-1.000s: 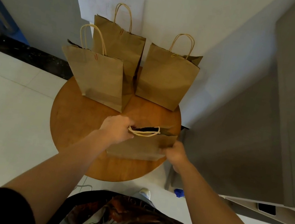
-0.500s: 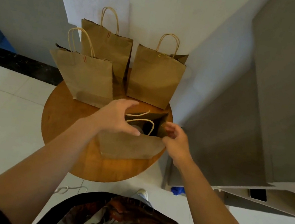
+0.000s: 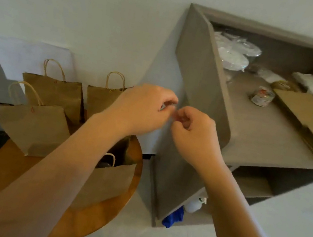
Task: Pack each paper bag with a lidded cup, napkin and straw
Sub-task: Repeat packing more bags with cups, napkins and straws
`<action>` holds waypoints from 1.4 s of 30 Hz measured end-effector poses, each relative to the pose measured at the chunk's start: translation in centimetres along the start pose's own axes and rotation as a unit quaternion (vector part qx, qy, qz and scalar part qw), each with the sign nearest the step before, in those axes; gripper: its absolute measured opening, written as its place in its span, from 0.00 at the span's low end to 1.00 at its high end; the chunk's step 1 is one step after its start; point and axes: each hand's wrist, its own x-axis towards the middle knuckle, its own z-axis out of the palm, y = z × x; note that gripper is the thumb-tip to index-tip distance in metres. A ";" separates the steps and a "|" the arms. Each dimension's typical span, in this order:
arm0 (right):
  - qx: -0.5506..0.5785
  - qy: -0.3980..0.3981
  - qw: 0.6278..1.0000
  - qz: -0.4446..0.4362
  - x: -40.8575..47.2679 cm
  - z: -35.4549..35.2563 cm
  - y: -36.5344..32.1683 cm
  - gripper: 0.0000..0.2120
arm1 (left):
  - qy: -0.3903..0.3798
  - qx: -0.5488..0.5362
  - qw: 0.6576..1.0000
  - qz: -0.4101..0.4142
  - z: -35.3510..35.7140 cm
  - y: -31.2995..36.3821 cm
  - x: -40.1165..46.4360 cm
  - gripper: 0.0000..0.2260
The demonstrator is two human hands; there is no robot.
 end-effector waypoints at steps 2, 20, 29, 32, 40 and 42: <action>-0.020 0.019 1.000 0.008 -0.5 -2.9 0.4 0.06 | 0.009 0.011 0.999 0.034 0.1 2.6 1.6 0.13; -0.044 0.153 0.977 0.143 2.5 -29.3 22.3 0.05 | -0.055 0.070 0.992 0.091 16.3 27.7 22.1 0.10; -0.029 0.188 0.970 0.152 12.4 -36.9 34.3 0.06 | -0.076 -0.009 0.997 0.013 24.6 31.2 32.8 0.06; -0.009 0.205 0.960 0.191 16.9 -38.2 37.9 0.08 | -0.082 -0.007 0.997 0.006 26.4 31.7 35.8 0.08; 0.029 0.117 0.952 0.283 24.3 -39.1 44.4 0.09 | -0.094 0.034 0.995 0.019 29.1 32.6 42.0 0.11; 0.042 0.106 0.951 0.288 25.4 -39.2 45.1 0.12 | -0.087 0.022 0.996 0.016 29.4 32.5 43.0 0.11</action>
